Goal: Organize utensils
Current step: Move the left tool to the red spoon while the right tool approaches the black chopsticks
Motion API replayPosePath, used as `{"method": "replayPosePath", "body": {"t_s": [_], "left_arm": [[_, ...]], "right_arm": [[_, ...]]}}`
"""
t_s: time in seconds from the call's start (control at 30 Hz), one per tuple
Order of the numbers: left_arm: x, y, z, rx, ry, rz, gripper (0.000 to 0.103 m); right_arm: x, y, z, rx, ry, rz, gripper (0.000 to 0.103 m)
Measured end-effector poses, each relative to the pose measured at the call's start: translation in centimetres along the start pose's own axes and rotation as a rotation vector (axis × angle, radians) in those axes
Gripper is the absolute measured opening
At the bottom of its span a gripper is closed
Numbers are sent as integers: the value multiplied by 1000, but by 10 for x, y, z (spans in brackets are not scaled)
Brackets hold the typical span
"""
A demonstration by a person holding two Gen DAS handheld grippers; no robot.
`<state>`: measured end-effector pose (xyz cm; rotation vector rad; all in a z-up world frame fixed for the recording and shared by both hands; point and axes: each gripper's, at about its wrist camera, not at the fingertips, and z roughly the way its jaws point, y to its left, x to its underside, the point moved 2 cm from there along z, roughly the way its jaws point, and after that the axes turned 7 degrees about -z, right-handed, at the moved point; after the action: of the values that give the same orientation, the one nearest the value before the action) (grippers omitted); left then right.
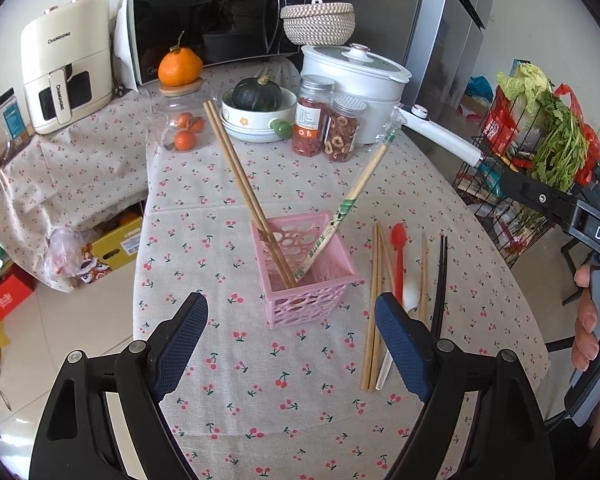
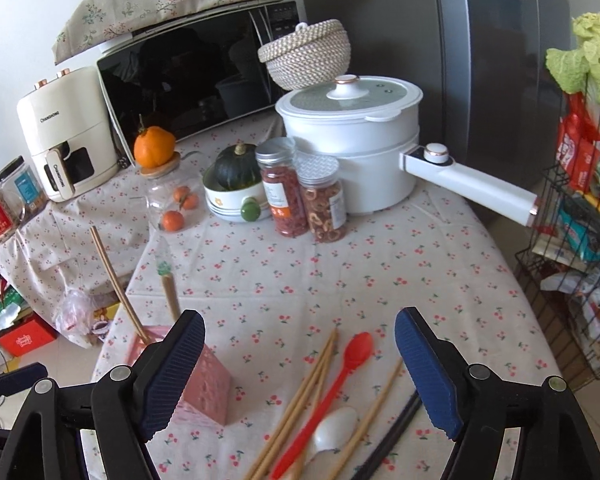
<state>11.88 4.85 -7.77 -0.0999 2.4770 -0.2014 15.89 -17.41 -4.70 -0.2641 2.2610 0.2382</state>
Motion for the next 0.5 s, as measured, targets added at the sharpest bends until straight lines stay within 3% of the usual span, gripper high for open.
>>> {"method": "replayPosePath", "body": {"t_s": [0.5], "left_arm": [[30,-88,36,-17,92,194,88]], "right_arm": [[45,-68,-1,108,175,4,89]]}}
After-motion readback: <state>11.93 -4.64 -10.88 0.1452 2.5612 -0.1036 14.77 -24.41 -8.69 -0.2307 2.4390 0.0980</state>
